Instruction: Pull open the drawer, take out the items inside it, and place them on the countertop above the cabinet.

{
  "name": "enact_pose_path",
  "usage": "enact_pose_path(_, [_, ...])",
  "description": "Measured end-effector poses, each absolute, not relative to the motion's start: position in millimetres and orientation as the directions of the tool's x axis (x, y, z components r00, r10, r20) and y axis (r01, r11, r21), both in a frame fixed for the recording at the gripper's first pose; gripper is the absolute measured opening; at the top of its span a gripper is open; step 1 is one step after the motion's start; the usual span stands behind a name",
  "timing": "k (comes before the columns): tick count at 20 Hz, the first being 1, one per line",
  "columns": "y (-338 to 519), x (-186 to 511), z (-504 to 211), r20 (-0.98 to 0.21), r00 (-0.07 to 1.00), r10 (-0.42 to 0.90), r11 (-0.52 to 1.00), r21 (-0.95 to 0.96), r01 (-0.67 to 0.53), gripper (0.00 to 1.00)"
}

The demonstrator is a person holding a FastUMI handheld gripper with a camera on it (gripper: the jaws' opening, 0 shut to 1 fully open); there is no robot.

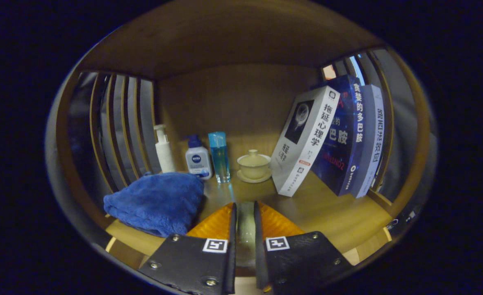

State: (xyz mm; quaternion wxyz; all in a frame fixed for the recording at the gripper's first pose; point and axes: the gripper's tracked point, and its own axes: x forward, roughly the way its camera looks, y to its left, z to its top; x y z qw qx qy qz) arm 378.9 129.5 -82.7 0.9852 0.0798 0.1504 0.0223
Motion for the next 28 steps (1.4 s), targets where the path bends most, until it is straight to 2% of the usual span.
enact_pose_path(6, [123, 348, -46, -0.215, 0.973, 0.087, 0.984, 0.170, -0.051, 0.20])
enact_pose_path(12, [119, 284, -16, -0.151, 0.982, 0.117, 0.985, 0.147, -0.095, 0.20])
enact_pose_path(14, [120, 259, -11, -0.135, 0.983, 0.125, 0.986, 0.128, -0.107, 0.24])
enact_pose_path(22, [124, 159, -33, -0.111, 0.984, 0.136, 0.989, 0.067, -0.129, 0.98])
enact_pose_path(28, [125, 91, -73, -0.147, 0.983, 0.108, 0.994, 0.041, -0.103, 0.99])
